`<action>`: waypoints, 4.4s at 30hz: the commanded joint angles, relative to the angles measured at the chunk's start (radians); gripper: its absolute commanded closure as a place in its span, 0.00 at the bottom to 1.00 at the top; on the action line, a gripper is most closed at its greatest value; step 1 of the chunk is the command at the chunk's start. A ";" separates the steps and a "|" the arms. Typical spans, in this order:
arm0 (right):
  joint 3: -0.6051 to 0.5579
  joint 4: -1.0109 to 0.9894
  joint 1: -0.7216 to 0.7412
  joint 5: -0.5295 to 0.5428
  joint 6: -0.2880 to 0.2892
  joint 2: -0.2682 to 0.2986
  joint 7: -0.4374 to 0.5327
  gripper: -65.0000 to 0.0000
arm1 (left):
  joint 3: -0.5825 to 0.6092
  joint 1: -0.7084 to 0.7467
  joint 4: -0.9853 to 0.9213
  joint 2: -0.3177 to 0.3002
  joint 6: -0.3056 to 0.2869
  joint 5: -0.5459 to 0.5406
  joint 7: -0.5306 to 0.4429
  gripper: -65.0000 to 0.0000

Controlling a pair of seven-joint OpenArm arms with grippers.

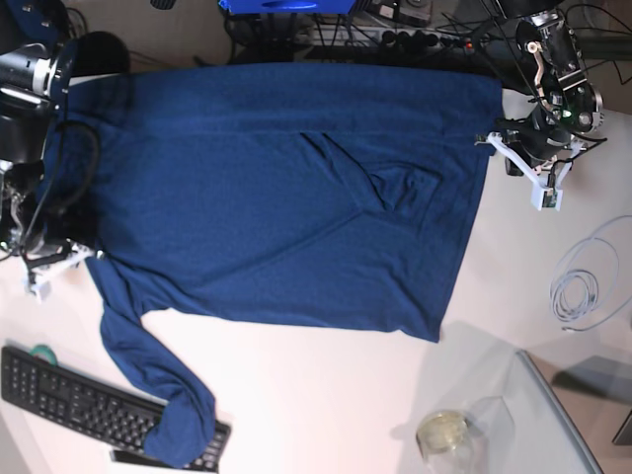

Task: Layout the t-shirt on the table in an organized manner, then fold the t-shirt properly
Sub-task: 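Hold the shirt edges with both grippers, adjusting the left gripper's grip, then slide the left gripper along the shirt edge toward the hem corner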

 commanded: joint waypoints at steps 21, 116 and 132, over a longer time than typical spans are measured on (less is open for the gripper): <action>0.003 0.121 0.023 0.005 0.014 0.027 0.010 1.00 | -0.005 0.000 0.016 -0.011 -0.002 -0.007 -0.014 1.00; 0.003 0.141 0.054 0.007 0.015 0.083 0.067 1.00 | 0.001 -0.114 -0.056 -0.018 0.001 0.005 -0.013 1.00; 0.002 0.144 0.044 0.005 0.015 0.080 0.067 1.00 | 0.033 -0.553 -0.633 -0.092 0.003 0.005 -0.019 0.20</action>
